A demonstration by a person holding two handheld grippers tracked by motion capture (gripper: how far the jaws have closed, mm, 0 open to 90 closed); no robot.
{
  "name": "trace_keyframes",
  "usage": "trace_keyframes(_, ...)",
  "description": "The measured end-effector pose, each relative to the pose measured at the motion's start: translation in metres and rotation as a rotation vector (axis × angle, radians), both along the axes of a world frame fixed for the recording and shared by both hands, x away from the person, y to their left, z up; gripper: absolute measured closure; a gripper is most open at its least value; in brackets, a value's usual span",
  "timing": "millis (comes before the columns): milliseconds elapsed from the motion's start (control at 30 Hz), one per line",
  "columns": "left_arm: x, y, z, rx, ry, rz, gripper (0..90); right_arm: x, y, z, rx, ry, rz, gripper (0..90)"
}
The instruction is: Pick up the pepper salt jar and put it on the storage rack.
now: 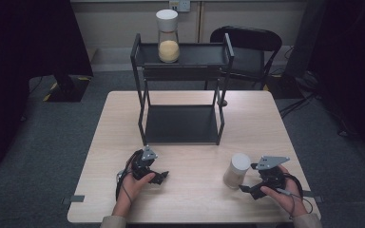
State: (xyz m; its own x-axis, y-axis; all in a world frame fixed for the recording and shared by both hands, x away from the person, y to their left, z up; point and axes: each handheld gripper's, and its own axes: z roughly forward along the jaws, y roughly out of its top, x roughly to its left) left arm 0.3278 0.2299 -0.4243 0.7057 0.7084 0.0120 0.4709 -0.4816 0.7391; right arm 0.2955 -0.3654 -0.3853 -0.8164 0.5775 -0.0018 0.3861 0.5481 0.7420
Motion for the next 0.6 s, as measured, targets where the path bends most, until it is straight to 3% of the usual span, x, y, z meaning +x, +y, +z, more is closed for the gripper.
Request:
trace_keyframes(333,-0.0001,-0.0001,0.0001,0.000,0.000,0.000,0.0,0.0066,0.0066,0.0032,0.055,-0.004,0.009,2.5)
trace_keyframes(600,0.0000,0.0000,0.0001,0.001,0.000,0.000,0.0,0.0105,0.0059,-0.0004,0.158,-0.030,0.021,19.1)
